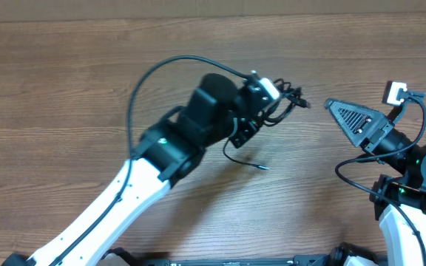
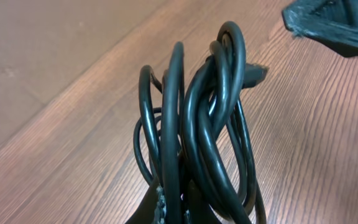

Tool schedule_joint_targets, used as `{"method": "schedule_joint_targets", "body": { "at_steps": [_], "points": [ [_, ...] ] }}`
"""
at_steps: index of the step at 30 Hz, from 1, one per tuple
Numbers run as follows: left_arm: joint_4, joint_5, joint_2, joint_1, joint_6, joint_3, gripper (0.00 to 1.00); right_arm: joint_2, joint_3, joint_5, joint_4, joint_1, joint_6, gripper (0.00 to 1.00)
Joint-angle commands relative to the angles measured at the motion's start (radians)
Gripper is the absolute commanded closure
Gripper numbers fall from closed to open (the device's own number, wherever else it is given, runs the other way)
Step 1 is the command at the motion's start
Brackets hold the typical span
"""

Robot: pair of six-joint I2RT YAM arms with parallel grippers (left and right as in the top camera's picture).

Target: Untangle cables

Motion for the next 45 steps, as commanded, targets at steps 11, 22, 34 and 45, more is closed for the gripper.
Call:
{"method": "schedule_joint_targets", "body": {
  "at_steps": [11, 22, 34, 45],
  "points": [
    [-0.259, 0.544, -0.066, 0.097, 0.316, 0.016, 0.96, 0.0, 0.533, 0.037, -1.318, 0.004, -1.27, 0.0],
    [-0.245, 0.568, -0.066, 0.097, 0.42, 0.016, 0.96, 0.0, 0.57, -0.012, -2.053, 0.072, -1.95, 0.0],
    [-0.29, 0.601, -0.066, 0.1, 0.499, 0.016, 0.96, -0.001, 0.57, -0.095, -2.115, 0.288, -2.186, 0.45],
    [-0.275, 0.536, -0.066, 0.124, 0.475, 0.016, 0.96, -0.001, 0.57, -0.06, -2.115, 0.287, -2.132, 0.0]
  ]
}}
